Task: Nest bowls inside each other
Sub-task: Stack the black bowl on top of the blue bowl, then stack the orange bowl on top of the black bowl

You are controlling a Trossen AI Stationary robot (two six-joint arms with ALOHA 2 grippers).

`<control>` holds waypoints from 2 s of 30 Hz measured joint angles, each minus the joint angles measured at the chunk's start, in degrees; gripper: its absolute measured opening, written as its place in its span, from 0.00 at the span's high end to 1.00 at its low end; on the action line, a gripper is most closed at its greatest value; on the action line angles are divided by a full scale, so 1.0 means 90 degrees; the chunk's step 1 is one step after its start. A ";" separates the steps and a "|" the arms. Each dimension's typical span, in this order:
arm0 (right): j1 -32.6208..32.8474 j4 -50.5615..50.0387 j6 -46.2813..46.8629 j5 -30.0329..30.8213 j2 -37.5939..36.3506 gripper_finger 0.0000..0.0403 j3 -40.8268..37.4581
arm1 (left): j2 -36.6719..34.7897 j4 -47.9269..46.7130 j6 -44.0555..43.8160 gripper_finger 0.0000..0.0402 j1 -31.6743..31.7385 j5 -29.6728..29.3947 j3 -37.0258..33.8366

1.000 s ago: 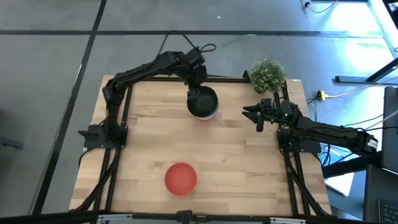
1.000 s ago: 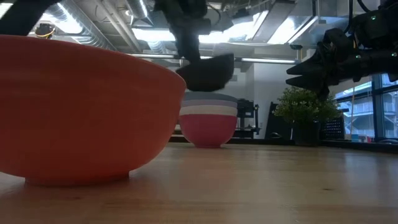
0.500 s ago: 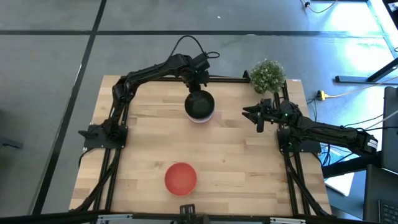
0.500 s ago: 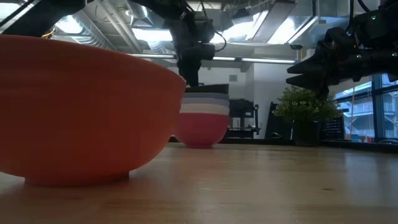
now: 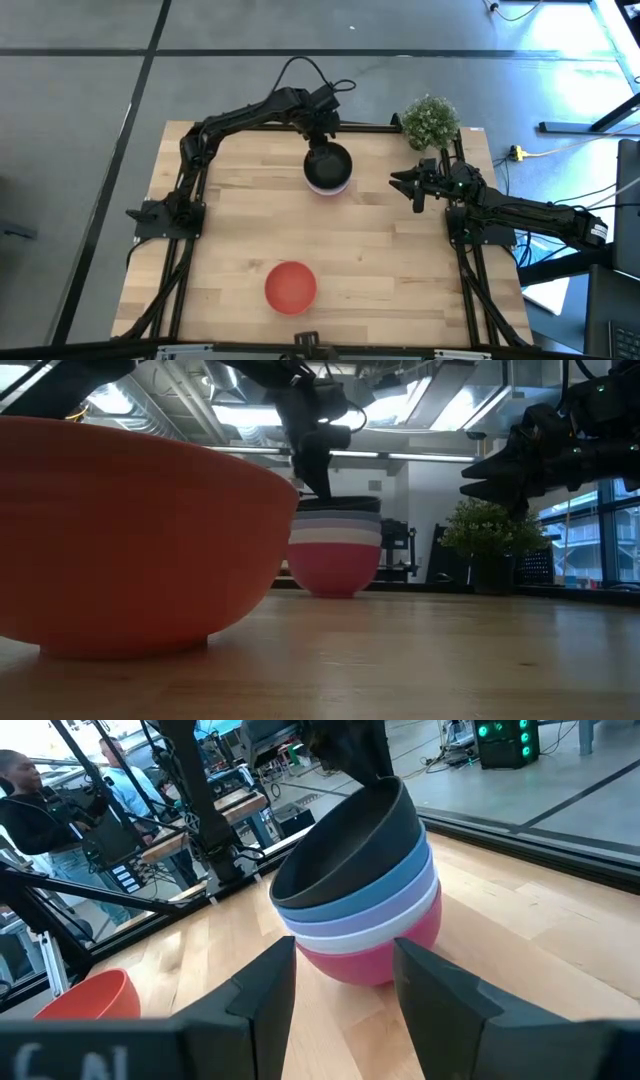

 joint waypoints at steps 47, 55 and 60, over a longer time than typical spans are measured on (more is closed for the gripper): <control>0.0000 0.0002 -0.0165 -0.0158 0.0000 0.58 0.0000 | 0.0000 -0.0187 0.0971 0.64 -0.0776 -0.0575 -0.0005; -0.0001 0.0002 -0.0354 -0.0157 0.0000 0.58 0.0000 | 0.0000 -0.0063 0.0955 0.64 -0.0997 -0.1620 -0.0005; -0.0002 0.0002 -0.0480 -0.0154 0.0000 0.58 0.0000 | 0.0000 0.0096 0.0960 0.64 -0.1132 -0.1907 -0.0005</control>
